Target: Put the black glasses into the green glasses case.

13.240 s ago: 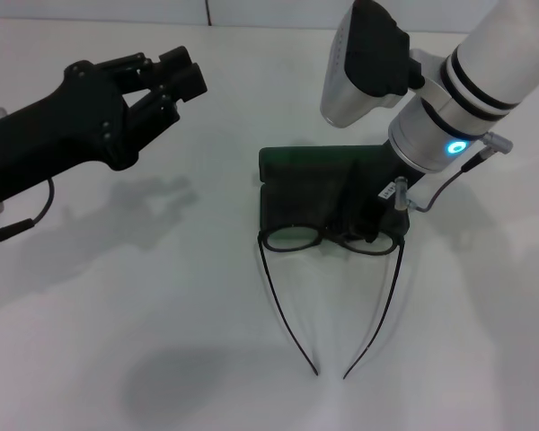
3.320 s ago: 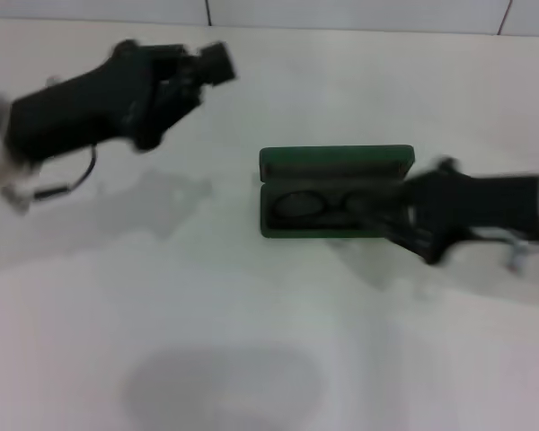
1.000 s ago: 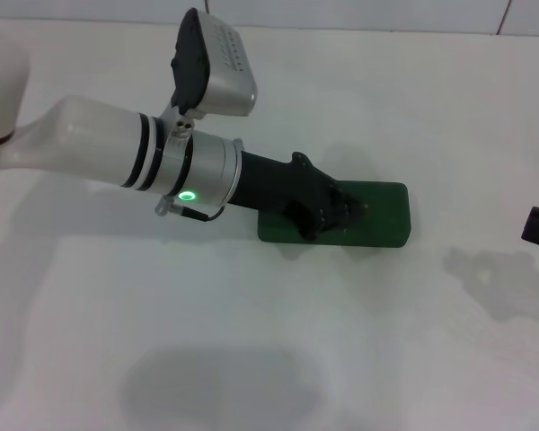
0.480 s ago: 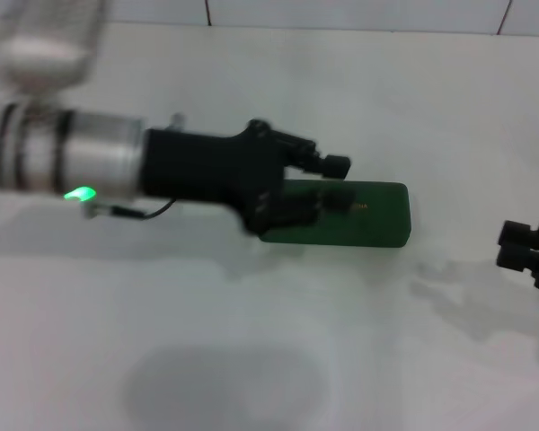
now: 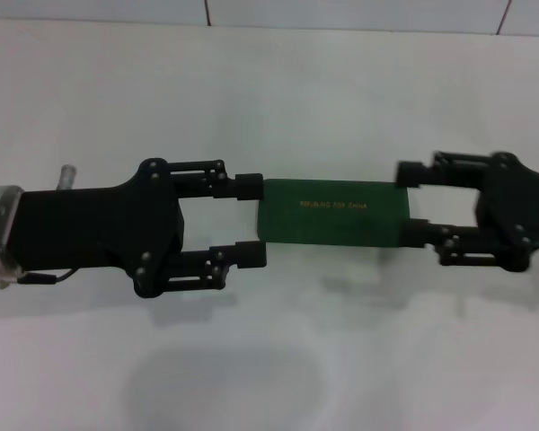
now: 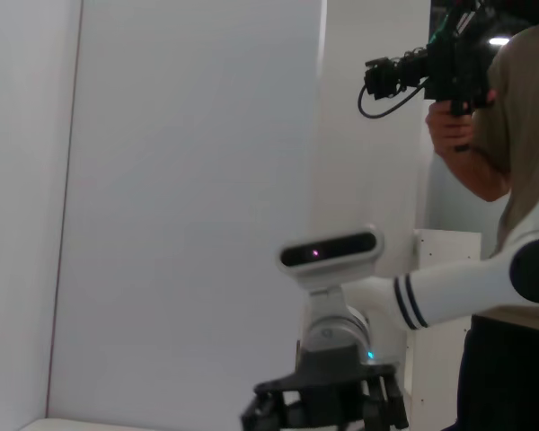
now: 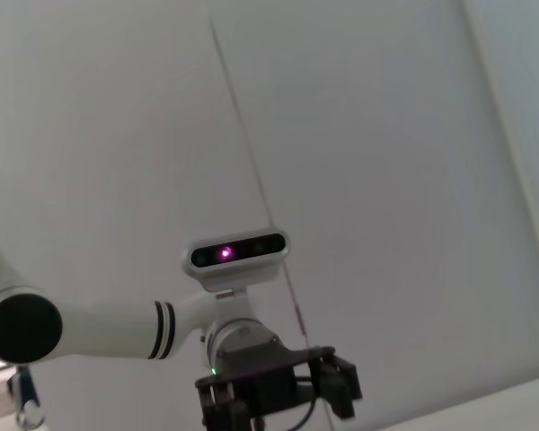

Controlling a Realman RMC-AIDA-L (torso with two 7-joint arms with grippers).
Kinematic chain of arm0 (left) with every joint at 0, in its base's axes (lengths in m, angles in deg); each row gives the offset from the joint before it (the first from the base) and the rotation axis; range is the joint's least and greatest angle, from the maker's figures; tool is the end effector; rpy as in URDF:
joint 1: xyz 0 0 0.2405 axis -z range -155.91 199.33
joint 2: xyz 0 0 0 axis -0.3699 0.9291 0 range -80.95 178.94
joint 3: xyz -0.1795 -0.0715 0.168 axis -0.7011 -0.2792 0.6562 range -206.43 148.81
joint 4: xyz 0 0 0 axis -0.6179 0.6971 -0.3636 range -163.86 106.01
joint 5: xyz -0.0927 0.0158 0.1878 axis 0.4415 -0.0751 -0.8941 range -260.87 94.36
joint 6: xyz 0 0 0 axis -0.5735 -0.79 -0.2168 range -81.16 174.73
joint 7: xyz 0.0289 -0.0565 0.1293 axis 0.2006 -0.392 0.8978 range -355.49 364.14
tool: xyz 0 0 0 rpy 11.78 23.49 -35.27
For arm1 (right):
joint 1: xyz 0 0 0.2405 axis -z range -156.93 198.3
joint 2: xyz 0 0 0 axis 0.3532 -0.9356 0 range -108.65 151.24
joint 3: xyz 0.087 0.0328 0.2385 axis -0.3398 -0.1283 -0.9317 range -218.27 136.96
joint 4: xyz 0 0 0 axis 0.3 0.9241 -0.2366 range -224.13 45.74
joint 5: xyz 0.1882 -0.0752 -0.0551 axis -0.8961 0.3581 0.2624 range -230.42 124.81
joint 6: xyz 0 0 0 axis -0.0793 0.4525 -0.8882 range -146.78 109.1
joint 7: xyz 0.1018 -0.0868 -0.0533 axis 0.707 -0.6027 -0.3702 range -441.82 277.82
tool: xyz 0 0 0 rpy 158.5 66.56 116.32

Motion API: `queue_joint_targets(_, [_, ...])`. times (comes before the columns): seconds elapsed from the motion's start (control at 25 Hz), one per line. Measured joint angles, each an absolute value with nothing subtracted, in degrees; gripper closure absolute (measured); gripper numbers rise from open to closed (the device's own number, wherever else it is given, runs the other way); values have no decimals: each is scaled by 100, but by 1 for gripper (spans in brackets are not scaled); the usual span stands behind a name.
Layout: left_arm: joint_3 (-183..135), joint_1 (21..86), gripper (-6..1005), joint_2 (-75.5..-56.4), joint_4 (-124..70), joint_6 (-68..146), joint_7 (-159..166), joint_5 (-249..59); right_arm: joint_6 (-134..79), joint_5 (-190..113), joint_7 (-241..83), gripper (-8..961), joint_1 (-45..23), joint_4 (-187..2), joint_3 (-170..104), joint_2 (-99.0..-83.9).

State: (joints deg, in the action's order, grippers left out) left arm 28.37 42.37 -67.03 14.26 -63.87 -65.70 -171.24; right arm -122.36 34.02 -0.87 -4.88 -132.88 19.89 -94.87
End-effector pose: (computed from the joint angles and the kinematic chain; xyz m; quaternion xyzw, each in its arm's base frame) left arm -0.2296 0.2655 0.0317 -0.9179 -0.0461 -0.3935 0.0209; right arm 0.2051 0.2973 0.0207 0.9212 -0.1108 -0.3730 0.0002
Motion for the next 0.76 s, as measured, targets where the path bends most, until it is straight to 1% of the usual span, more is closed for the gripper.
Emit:
queue_joint_targets(0.04, [2837, 4241, 429, -6688, 1368, -6396, -6526, -17125, -12159, 3396, -88, 430, -771, -13249, 2150, -9492])
queue_joint_targets(0.12, [2836, 4265, 363, -6651, 1250, -6405, -6459, -17129, -12147, 3392, -88, 363, -887, -13244, 2234, -9492])
queue_joint_targets(0.28, [2833, 4263, 363, -6613, 1162, -6407, -6382, -17132, -12122, 3372, -88, 230, -1086, -13232, 2450, -9491])
queue_joint_targets(0.6, [2831, 4170, 363, -6575, 1158, -6408, -6347, -17091, -12150, 3072, -88, 109, -1003, -13274, 2792, -9489])
queue_joint_targets(0.76, [2832, 4155, 363, -6556, 1158, -6411, -6345, -17113, -12168, 2970, -88, 109, -884, -13290, 2902, -9489])
